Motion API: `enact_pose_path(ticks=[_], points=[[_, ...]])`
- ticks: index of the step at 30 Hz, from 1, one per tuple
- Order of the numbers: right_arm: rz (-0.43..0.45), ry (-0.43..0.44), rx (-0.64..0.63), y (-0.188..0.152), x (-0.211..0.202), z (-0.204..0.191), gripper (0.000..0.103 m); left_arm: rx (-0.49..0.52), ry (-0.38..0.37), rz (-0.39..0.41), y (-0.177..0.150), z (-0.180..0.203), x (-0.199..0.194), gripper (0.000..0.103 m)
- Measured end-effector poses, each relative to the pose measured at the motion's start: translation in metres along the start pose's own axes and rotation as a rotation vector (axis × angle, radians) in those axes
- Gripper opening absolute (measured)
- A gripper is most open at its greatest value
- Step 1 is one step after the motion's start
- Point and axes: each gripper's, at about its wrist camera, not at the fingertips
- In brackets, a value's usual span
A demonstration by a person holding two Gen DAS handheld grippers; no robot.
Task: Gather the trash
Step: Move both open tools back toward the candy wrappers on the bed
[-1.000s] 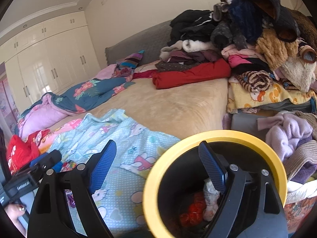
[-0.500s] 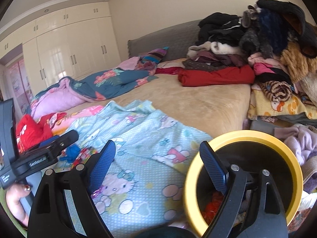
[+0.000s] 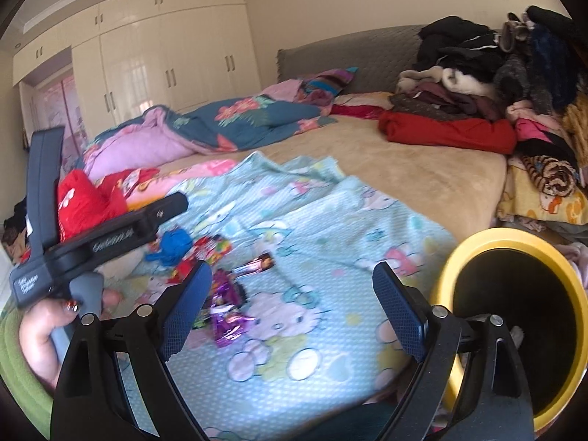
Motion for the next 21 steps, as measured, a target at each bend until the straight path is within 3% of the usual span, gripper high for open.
enact_pose_path(ticks=[7,15,21], points=[[-0.066,0.032,-0.033,-0.007,0.021,-0.023,0.087,-0.059,0.056,0.004,0.003,-0.039,0.003,0.092],[-0.161,0.044,-0.011,-0.016,0.057,-0.032,0.086,-0.094,0.098,-0.047,-0.009,-0.07,0.016,0.092],[-0.233,0.055,0.011,-0.023,0.087,-0.038,0.076,-0.12,0.11,-0.099,-0.019,-0.085,0.03,0.077]])
Point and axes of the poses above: each gripper's, at about its wrist camera, not at the fingertips, and x roughly the way its jaws point, z to its right, y to its top, and after that the axes turned 7 degrees about z, right-handed
